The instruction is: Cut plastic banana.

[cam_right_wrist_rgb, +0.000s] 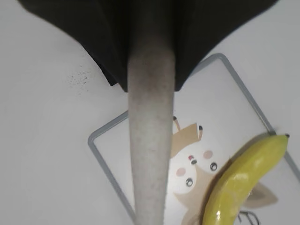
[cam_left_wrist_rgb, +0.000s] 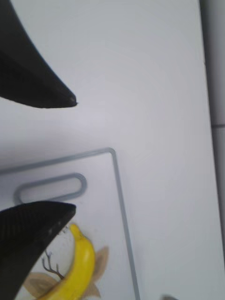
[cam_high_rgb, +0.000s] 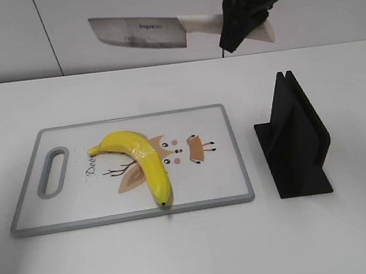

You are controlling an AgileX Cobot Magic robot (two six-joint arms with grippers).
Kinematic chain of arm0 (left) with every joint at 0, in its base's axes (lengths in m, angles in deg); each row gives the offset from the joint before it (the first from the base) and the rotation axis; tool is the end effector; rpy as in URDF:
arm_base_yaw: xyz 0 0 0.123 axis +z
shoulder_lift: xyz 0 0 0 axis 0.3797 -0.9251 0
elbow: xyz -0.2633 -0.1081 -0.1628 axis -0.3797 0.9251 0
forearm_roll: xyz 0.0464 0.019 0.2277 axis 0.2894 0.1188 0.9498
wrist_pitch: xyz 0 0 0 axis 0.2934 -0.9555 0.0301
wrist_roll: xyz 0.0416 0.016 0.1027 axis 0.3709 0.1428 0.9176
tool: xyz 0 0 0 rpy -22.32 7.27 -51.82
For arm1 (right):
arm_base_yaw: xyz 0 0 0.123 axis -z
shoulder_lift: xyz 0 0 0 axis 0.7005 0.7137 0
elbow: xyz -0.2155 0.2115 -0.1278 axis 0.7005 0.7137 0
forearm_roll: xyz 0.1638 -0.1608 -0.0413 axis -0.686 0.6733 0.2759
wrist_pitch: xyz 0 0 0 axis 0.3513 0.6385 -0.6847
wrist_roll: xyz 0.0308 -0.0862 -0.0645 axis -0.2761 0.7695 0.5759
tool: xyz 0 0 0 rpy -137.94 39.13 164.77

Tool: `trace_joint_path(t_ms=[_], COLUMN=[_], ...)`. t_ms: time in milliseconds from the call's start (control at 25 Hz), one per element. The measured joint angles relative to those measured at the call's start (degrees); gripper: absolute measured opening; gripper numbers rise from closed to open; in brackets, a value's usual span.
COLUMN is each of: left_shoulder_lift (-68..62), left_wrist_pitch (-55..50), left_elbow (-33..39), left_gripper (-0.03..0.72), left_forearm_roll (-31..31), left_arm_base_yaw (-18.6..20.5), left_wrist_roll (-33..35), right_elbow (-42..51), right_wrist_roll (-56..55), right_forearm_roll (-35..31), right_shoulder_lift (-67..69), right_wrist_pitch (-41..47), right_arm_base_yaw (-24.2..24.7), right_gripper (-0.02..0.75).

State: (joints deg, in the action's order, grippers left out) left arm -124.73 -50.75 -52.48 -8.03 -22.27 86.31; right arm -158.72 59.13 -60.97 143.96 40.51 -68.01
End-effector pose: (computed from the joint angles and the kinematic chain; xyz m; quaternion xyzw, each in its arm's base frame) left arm 0.3224 -0.0216 0.3806 0.1238 0.9433 -0.0631 0.3015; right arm 0.3889 0.2002 0.3200 -0.5069 0.8370 0.1065 0.1763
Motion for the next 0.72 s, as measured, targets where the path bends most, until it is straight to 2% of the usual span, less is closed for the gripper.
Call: trace_joint_path(t_ms=[120, 320, 600, 720], left_shoulder_lift=[0.3, 2.8, 14.7, 22.2], left_wrist_pitch=[-10.3, -13.5, -13.6, -13.7], left_elbow=[-2.6, -0.8, 11.6, 18.2], left_gripper=[0.591, 0.59, 0.59, 0.589], left_forearm_roll=[5.0, 6.2, 8.5, 8.7], left_arm_base_yaw=[0.3, 0.3, 0.3, 0.3], left_wrist_roll=[-4.1, -7.7, -8.3, -8.4], right_elbow=[-3.3, -4.4, -3.8, 0.5], right_wrist_roll=[-7.9, -19.7, -32.0, -34.1], right_forearm_roll=[0.0, 0.2, 0.3, 0.3], right_shoulder_lift=[-0.1, -2.8, -9.9, -14.1], right_wrist_pitch=[0.0, 0.0, 0.1, 0.0], right_arm_base_yaw=[0.0, 0.0, 0.0, 0.0], right_gripper=[0.169, 0.169, 0.169, 0.169])
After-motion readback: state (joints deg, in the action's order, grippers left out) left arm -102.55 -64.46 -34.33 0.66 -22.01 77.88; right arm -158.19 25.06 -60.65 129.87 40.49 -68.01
